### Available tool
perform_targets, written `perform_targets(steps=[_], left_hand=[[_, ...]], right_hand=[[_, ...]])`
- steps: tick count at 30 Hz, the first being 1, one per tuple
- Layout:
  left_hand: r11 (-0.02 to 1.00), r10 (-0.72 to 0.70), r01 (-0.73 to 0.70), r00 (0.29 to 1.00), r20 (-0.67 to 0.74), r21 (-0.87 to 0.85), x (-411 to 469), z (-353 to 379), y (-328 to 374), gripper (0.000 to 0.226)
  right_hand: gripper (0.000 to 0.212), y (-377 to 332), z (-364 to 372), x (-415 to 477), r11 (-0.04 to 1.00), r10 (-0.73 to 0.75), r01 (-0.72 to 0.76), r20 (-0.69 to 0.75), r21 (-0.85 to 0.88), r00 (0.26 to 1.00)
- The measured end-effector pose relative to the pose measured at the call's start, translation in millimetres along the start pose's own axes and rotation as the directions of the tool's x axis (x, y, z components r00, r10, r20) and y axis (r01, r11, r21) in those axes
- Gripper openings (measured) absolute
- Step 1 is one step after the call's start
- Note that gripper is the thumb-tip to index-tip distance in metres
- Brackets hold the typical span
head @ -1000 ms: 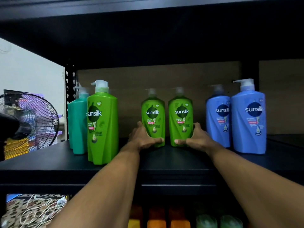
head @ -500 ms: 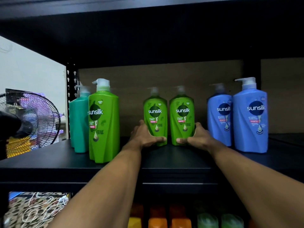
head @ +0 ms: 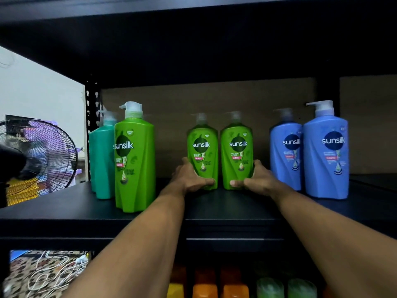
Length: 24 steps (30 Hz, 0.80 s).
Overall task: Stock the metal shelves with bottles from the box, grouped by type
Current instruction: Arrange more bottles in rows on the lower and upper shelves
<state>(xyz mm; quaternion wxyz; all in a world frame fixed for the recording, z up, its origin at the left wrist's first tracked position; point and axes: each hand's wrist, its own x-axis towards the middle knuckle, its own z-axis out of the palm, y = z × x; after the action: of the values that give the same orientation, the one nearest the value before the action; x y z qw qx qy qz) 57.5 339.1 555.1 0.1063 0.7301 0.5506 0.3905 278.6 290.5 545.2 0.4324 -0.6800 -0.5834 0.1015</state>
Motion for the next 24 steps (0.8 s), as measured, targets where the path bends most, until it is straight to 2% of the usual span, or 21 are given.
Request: perform_targets(steps=[16, 19, 22, 24], left_hand=[[1.000, 0.007, -0.007, 1.000, 0.007, 0.005, 2.4, 2.0, -1.8, 0.100], [1.000, -0.006, 0.006, 0.999, 0.048, 0.001, -3.3, 2.1, 0.3, 0.112], [0.998, -0.022, 0.015, 0.992, 0.127, 0.057, -13.5, 2.9, 5.0, 0.131], [0.996, -0.048, 0.037, 0.987, 0.154, 0.077, -23.8, 0.2, 9.3, 0.134]], right_hand=[[0.105, -6.8, -1.3, -6.9, 0.999, 0.025, -0.024, 0.018, -0.036, 1.000], [0.111, -10.3, -8.0, -18.9, 0.996, 0.034, -0.031, 0.036, -0.080, 0.999], [0.102, -12.9, -13.8, -36.2, 0.979, 0.048, -0.034, 0.065, -0.201, 0.997], [0.095, -15.3, -17.9, -49.2, 0.968, 0.058, -0.035, 0.083, -0.250, 0.995]])
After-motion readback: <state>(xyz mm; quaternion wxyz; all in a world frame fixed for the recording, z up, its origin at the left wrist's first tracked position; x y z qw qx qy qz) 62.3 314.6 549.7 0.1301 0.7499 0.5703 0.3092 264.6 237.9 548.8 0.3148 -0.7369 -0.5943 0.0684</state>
